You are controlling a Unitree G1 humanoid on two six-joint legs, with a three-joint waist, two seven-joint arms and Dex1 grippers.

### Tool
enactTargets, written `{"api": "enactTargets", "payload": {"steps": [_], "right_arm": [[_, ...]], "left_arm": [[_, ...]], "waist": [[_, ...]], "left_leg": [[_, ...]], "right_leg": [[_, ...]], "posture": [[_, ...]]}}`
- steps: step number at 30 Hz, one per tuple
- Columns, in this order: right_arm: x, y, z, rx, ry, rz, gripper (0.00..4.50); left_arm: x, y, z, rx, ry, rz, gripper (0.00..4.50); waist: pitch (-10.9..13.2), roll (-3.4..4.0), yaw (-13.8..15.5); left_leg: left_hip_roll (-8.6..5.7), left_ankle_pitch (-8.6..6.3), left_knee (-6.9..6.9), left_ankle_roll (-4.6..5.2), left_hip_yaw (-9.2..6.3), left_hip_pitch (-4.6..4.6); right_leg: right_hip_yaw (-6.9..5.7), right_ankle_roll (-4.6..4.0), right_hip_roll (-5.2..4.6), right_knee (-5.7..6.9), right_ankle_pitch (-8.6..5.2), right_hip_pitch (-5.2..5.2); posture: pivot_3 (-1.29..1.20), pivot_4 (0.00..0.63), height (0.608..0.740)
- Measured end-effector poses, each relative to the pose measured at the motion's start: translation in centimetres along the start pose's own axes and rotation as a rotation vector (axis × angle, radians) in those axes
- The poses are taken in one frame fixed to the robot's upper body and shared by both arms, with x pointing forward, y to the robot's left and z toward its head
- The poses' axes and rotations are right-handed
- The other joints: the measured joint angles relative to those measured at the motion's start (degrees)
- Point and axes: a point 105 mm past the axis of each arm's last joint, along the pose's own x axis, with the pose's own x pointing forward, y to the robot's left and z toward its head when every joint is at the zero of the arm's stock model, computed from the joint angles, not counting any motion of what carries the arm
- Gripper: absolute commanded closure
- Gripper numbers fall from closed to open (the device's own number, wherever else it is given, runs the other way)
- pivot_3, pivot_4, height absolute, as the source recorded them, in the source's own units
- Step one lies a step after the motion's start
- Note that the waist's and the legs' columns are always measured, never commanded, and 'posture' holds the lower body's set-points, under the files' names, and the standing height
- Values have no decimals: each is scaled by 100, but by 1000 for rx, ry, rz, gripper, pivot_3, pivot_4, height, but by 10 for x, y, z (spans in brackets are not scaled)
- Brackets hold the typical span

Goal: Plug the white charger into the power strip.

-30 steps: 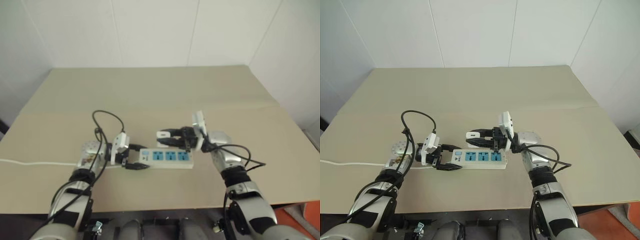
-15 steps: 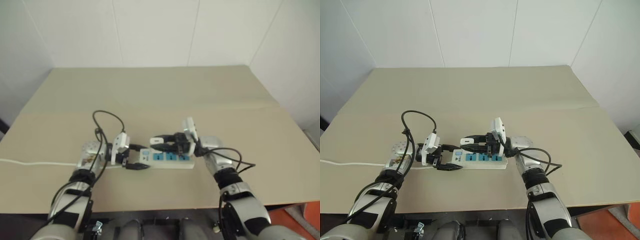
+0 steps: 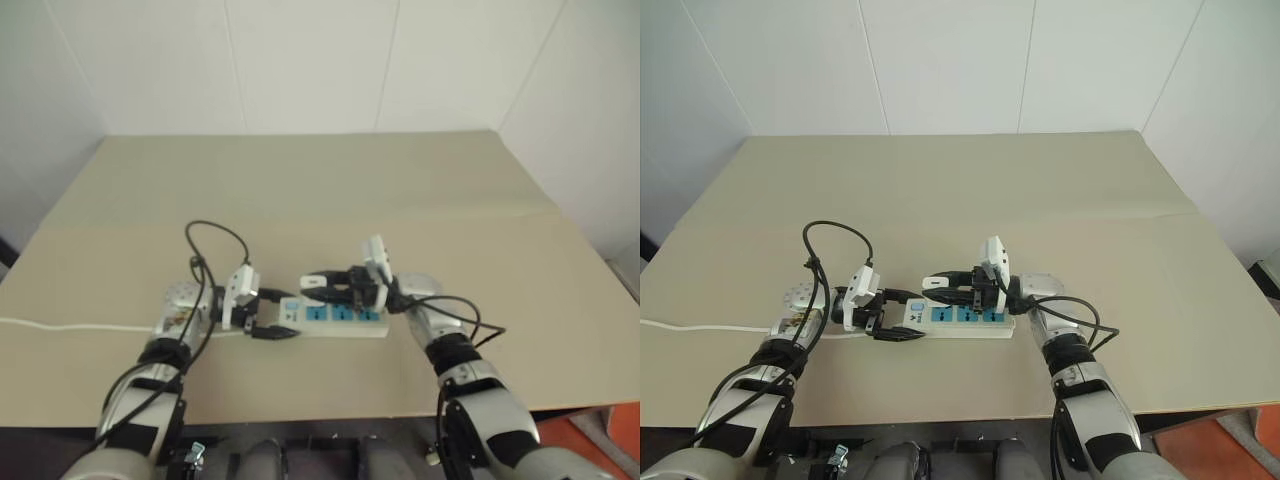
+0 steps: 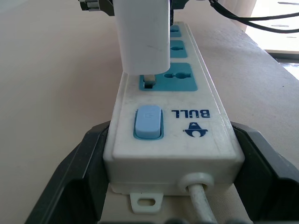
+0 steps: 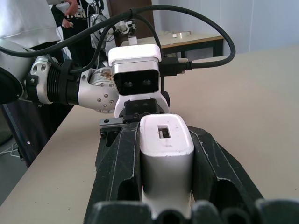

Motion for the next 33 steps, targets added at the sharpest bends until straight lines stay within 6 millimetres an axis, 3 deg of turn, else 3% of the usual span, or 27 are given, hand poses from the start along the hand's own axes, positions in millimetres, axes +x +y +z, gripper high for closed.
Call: {"api": "enactTargets", "payload": {"steps": [33], "right_arm": [[-6,1,-9,9,22,-29,3376]], "left_arm": [[1,0,0,2,2,-2,1227]], "waist": [[0,0,11]], "left_leg": [[0,0,-3,0,-1,1]], "right_leg": [[0,0,0,-2,0,1]], "posture": [[0,150,740]]}}
